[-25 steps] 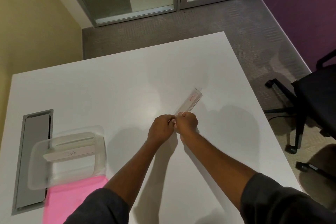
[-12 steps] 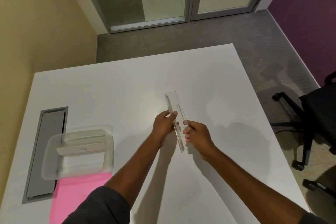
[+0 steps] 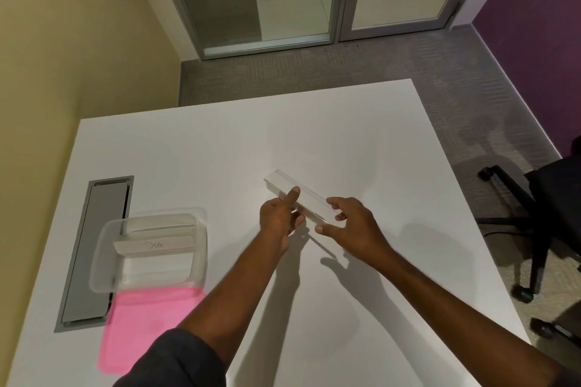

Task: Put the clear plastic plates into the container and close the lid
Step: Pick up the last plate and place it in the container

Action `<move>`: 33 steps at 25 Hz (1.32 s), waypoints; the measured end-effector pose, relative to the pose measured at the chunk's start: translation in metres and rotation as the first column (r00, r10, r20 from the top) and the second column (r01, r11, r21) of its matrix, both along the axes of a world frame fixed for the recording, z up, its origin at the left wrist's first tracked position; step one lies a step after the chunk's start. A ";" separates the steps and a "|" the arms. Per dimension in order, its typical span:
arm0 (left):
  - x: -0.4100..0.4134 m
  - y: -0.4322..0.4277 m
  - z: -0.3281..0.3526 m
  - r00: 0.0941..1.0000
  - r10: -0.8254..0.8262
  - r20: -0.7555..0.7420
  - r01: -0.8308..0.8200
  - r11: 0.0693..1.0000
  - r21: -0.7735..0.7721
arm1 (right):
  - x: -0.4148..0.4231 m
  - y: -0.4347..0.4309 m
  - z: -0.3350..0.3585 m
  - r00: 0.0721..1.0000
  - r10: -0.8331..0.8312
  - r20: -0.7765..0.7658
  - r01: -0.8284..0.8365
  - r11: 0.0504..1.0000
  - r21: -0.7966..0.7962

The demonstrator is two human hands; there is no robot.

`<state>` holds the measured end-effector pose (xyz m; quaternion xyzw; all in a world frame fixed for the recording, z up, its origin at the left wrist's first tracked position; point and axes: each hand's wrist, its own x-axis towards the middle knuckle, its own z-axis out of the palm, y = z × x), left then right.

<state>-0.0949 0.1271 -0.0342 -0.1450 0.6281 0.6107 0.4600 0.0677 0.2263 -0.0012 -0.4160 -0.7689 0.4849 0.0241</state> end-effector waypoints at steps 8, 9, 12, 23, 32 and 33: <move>-0.025 -0.031 0.010 0.998 0.058 -0.026 -0.055 0.995 0.087 | 0.004 0.033 0.009 0.996 -0.055 -0.071 0.036 0.970 -0.241; -0.032 -0.038 0.011 0.997 0.065 -0.043 -0.061 0.995 0.080 | 0.006 0.036 0.009 0.994 -0.066 -0.084 0.037 0.951 -0.307; -0.049 -0.056 0.013 0.985 -0.025 -0.171 0.033 0.998 0.045 | 0.010 0.043 0.013 0.993 -0.021 -0.117 -0.032 0.902 -0.430; -0.091 -0.097 0.041 0.320 -0.811 -0.490 0.720 0.544 -0.431 | 0.005 0.036 0.027 0.981 0.116 -0.155 -0.181 0.832 -0.525; -0.083 -0.140 0.064 -0.006 -0.910 -0.415 0.735 0.277 -0.618 | -0.025 0.008 0.034 0.943 0.306 -0.132 -0.329 0.789 -0.518; -0.085 -0.148 0.064 -0.001 -0.913 -0.409 0.719 0.283 -0.634 | -0.031 0.003 0.035 0.939 0.324 -0.115 -0.336 0.796 -0.503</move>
